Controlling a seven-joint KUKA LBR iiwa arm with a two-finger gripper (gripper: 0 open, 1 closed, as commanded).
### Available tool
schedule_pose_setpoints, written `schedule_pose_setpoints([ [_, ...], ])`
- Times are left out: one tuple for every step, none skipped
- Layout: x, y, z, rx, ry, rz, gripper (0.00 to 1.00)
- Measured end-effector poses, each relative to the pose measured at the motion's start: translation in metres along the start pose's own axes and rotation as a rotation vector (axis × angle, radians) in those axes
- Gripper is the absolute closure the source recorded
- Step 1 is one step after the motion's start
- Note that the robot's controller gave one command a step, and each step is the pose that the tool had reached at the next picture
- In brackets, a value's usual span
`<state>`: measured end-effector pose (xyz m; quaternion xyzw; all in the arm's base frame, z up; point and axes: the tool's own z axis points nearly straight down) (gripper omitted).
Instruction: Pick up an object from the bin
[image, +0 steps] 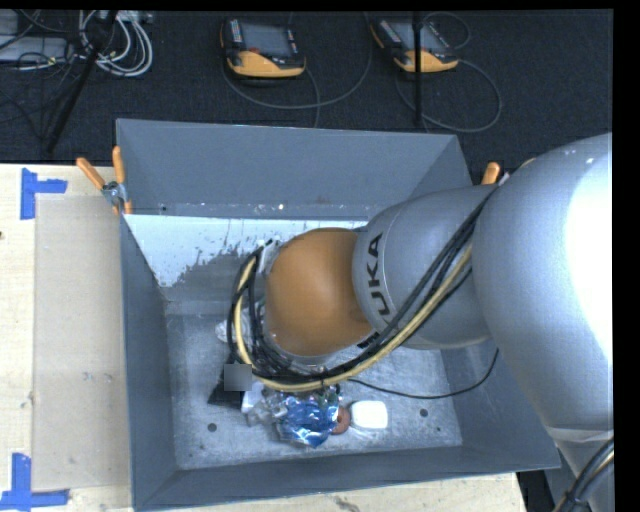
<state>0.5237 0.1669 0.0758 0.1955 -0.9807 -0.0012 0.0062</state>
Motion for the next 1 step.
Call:
schedule_pose_setpoints([
  [-0.0072, -0.0010, -0.1854, 0.004, -0.007, -0.014, 1.00],
])
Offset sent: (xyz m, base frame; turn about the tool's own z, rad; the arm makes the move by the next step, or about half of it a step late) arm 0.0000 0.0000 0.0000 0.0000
